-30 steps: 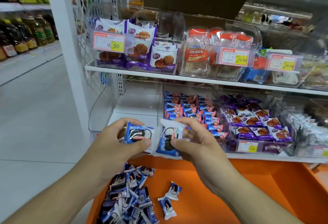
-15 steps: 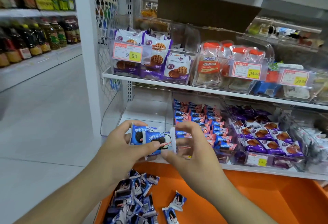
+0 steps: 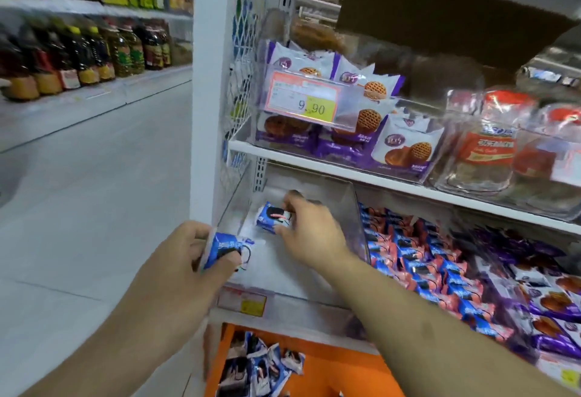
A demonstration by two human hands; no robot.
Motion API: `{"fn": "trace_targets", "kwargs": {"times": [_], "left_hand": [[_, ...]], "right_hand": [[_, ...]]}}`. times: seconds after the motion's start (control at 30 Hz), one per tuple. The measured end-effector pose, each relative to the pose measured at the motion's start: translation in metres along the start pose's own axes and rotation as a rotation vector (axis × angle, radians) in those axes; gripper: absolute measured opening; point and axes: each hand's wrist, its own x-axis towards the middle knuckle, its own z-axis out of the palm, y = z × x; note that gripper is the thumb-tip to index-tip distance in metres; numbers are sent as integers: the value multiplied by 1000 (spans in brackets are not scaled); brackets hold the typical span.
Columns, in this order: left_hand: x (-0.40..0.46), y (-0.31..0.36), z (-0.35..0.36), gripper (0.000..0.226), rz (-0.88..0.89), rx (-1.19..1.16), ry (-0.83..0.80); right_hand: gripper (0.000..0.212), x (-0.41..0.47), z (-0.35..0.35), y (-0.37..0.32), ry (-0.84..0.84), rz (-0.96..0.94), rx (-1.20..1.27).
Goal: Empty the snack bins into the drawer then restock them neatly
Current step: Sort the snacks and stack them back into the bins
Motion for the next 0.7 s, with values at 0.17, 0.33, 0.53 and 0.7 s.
{"fn": "trace_targets", "kwargs": {"times": [0.17, 0.33, 0.53, 0.7], "left_hand": [[13, -11, -2, 24, -11, 18, -69], [27, -21, -5, 30, -44, -28, -118], [33, -31, -5, 29, -53, -86, -152], [31, -26, -7, 23, -71, -123, -143]], "right_hand": [[27, 58, 65, 10, -81, 29, -14], [19, 78, 102, 19, -70, -40, -106], [13, 84, 120, 25, 32, -68, -132], [30, 79, 99, 25, -75, -37, -76]]}}
